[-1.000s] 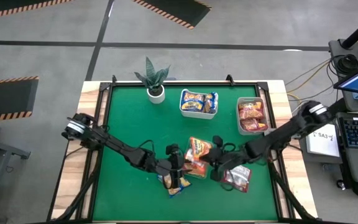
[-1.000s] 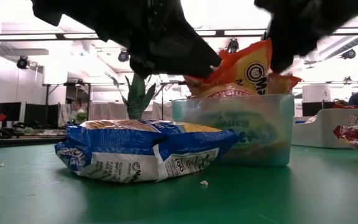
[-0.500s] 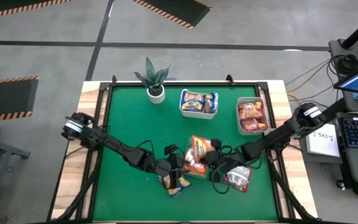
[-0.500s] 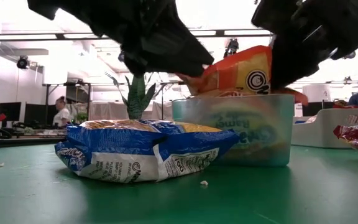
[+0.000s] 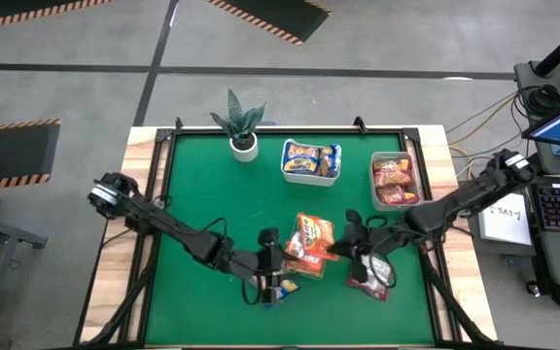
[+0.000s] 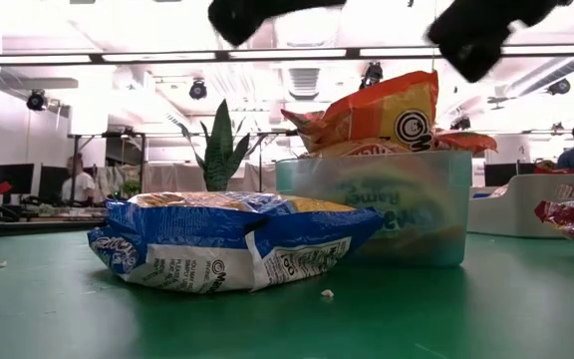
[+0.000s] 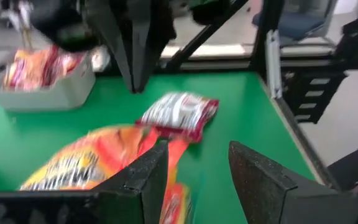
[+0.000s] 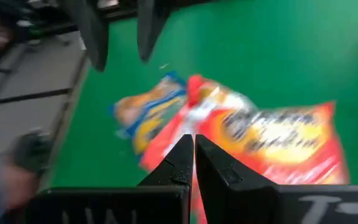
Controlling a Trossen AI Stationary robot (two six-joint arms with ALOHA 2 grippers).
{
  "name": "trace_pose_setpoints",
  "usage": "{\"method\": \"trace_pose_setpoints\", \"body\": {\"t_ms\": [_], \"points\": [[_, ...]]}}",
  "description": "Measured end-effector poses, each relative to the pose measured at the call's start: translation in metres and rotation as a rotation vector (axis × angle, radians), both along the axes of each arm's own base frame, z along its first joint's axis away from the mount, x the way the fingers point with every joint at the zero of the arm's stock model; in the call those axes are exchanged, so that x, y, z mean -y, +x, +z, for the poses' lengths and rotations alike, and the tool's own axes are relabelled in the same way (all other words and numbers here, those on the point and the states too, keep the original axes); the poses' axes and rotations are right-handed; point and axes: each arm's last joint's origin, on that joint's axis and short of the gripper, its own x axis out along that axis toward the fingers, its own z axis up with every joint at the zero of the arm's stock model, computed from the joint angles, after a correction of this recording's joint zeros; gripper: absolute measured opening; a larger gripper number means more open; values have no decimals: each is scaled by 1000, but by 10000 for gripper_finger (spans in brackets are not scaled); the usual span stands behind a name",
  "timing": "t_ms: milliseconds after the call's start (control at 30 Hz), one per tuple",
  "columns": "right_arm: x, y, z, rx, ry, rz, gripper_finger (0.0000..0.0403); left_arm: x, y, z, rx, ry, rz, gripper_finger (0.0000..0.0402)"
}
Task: Sort Maruchan noodles
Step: Put the red noodle pack into the gray bin
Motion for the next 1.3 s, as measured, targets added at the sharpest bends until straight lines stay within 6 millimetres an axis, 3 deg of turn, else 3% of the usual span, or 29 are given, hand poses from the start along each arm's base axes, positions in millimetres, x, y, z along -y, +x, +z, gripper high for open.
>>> {"method": "trace_pose_setpoints", "body": {"t_ms": [133,333,500,667,800,967,1300], "points": [[-7,-13,6,-73,200,62,9,5,4,15,39,52,-31,152],[-32,-29,2,-193,373,123,9,7,9,33,46,150,-55,152],[-46,-45,-19,-458,461,23,9,9,12,48,19,230,-79,152],[-50,-60,-46,-703,389,-154,9,8,13,55,8,303,-77,152],[-50,-60,-53,-683,300,-185,9,6,13,54,2,362,-64,152],[-54,-56,-47,-672,290,-134,21,1,15,54,-1,389,-23,152],[-66,-45,-16,-629,380,-92,140,-6,18,54,-8,456,-21,152]]}}
